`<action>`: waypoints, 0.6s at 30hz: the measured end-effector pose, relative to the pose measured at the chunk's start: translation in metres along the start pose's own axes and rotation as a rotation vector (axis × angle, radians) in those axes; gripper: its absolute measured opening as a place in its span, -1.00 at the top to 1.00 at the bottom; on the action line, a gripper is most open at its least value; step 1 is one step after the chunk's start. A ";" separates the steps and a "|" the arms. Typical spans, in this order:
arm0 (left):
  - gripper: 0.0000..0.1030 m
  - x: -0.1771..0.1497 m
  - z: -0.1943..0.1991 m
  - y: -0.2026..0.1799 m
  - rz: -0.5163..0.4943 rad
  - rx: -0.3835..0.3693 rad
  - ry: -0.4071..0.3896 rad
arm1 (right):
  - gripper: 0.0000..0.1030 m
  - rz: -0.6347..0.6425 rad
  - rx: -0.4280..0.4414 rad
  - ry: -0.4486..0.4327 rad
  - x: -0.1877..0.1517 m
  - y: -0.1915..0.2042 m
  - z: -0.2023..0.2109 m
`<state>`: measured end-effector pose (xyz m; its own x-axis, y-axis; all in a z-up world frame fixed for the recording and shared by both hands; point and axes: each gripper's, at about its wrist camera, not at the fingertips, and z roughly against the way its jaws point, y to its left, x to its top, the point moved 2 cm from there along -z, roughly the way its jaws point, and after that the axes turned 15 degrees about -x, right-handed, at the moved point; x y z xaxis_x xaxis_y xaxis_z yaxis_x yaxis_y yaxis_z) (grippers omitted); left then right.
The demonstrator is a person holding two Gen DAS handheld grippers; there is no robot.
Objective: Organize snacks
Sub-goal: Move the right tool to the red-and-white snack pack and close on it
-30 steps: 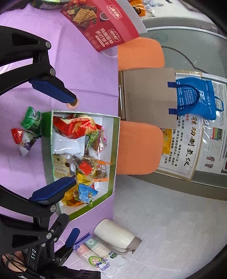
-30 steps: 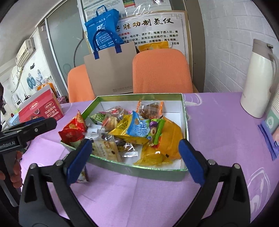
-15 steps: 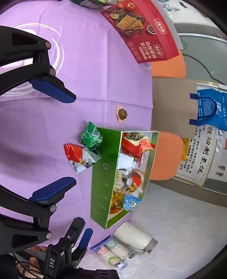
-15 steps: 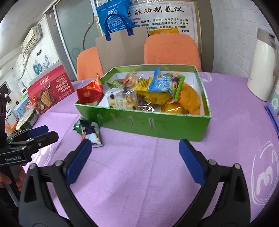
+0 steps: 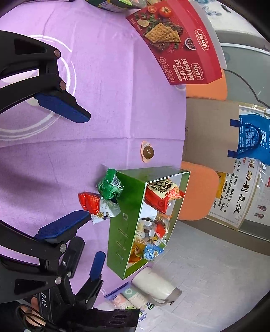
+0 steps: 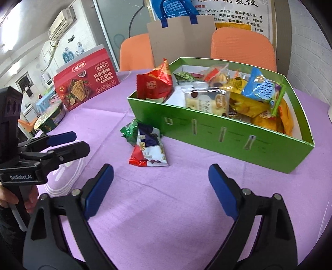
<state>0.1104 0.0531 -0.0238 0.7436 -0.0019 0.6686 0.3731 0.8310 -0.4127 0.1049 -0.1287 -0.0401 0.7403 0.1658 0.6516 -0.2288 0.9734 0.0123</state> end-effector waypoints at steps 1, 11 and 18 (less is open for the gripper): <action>-0.72 0.002 0.001 0.000 -0.003 -0.007 -0.003 | -0.59 0.006 0.012 0.010 0.001 0.003 -0.004; -0.67 -0.001 0.003 0.005 -0.015 -0.062 0.010 | 0.25 0.026 0.050 0.094 0.007 0.014 -0.048; -0.38 -0.008 -0.033 -0.004 0.010 -0.216 0.097 | 0.41 0.043 0.091 0.105 -0.013 -0.002 -0.028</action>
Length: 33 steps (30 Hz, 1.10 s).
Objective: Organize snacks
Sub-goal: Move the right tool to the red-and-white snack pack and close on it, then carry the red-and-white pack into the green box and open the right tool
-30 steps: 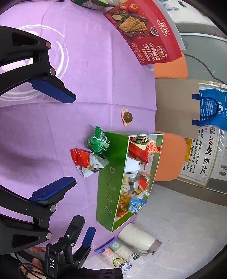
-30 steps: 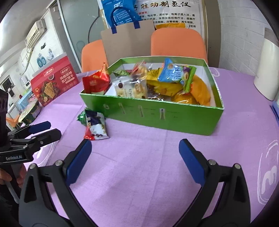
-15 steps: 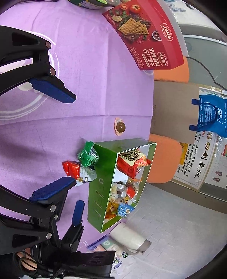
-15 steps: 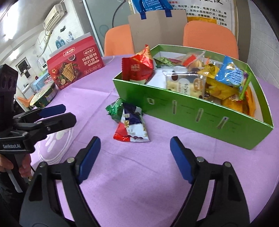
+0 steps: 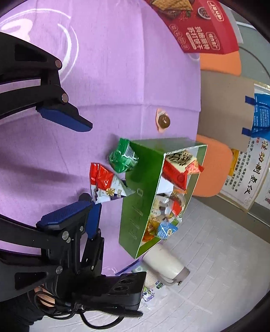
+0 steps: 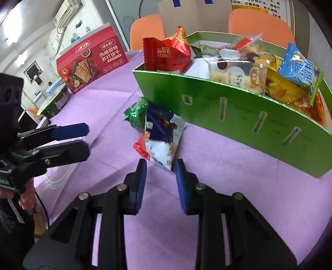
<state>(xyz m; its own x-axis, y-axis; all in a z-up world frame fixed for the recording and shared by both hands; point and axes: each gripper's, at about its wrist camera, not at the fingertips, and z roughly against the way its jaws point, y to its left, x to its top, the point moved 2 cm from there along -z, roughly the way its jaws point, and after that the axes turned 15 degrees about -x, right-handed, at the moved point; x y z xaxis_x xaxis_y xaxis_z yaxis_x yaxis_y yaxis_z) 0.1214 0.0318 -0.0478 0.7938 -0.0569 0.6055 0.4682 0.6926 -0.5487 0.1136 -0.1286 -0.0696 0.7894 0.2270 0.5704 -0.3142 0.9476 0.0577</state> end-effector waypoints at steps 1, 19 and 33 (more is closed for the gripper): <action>-0.38 0.001 -0.006 -0.001 0.002 -0.018 0.007 | 0.41 -0.001 -0.001 -0.003 -0.001 -0.001 0.002; 0.11 0.023 -0.060 0.003 0.069 -0.144 0.081 | 0.41 -0.019 0.036 -0.038 0.011 -0.008 -0.011; 0.34 0.027 -0.034 -0.049 -0.054 -0.143 0.022 | 0.47 -0.020 0.032 -0.146 0.004 -0.011 0.041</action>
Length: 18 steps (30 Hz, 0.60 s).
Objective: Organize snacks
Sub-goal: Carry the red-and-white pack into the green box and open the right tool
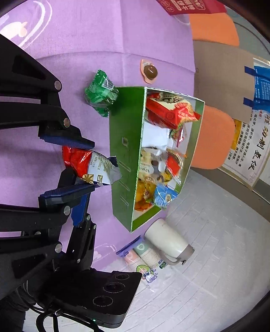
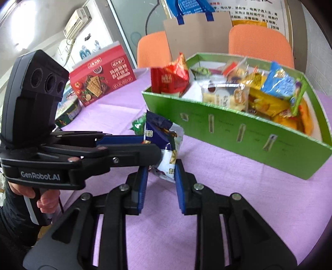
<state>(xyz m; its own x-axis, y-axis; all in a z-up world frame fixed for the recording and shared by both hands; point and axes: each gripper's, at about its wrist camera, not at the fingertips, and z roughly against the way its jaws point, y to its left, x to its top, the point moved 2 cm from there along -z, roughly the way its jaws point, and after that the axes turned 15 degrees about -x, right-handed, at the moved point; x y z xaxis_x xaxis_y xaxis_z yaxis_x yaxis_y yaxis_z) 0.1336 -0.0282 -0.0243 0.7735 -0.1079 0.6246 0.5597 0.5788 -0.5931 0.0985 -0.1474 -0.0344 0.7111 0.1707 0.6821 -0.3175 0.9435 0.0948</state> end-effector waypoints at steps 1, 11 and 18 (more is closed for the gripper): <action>0.34 0.003 0.001 -0.005 -0.012 -0.002 -0.007 | 0.47 -0.003 -0.001 -0.013 0.002 -0.002 0.006; 0.35 0.061 -0.015 -0.039 -0.070 -0.057 -0.042 | 0.51 -0.061 -0.035 -0.109 0.037 -0.038 0.037; 0.35 0.105 -0.033 -0.034 -0.053 -0.055 -0.048 | 0.51 -0.115 -0.047 -0.134 0.070 -0.067 0.026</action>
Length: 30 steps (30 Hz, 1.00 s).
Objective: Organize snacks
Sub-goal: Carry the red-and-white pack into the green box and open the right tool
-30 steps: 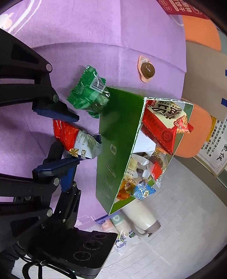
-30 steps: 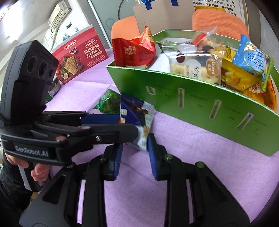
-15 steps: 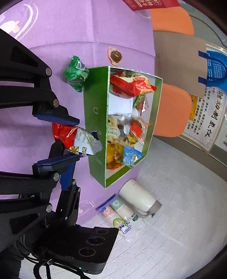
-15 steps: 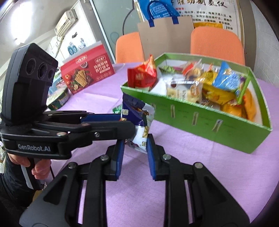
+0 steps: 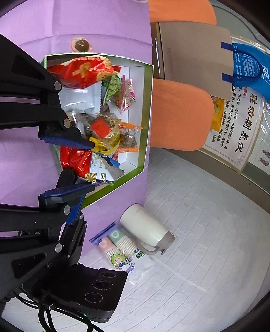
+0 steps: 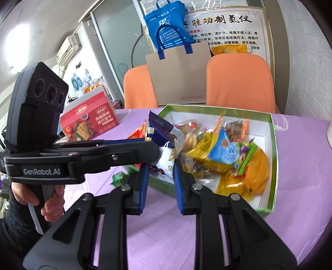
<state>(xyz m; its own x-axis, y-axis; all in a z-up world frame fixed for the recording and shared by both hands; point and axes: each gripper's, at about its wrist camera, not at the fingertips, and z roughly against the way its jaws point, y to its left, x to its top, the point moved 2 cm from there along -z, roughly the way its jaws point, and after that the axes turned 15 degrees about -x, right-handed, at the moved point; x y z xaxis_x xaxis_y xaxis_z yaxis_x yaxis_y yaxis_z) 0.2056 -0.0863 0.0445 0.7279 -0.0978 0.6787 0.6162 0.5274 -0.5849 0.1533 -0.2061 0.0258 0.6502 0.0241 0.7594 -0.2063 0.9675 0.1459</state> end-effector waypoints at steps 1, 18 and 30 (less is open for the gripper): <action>0.35 0.006 -0.003 0.002 0.000 0.004 -0.001 | 0.51 -0.008 -0.001 -0.003 0.003 -0.003 -0.002; -0.68 0.012 -0.014 0.050 0.019 0.189 -0.066 | -0.51 0.084 -0.178 -0.056 0.001 -0.012 -0.048; -0.68 0.001 0.032 0.030 -0.015 0.244 -0.092 | -0.59 0.080 -0.157 -0.087 -0.002 0.002 -0.019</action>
<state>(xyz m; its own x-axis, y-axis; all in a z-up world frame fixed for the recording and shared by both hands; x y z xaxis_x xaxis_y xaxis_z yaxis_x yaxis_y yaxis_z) 0.2150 -0.0433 0.0418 0.6823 -0.0362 0.7302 0.5278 0.7154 -0.4577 0.1651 -0.1992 0.0127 0.5694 0.0870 0.8174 -0.1335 0.9910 -0.0125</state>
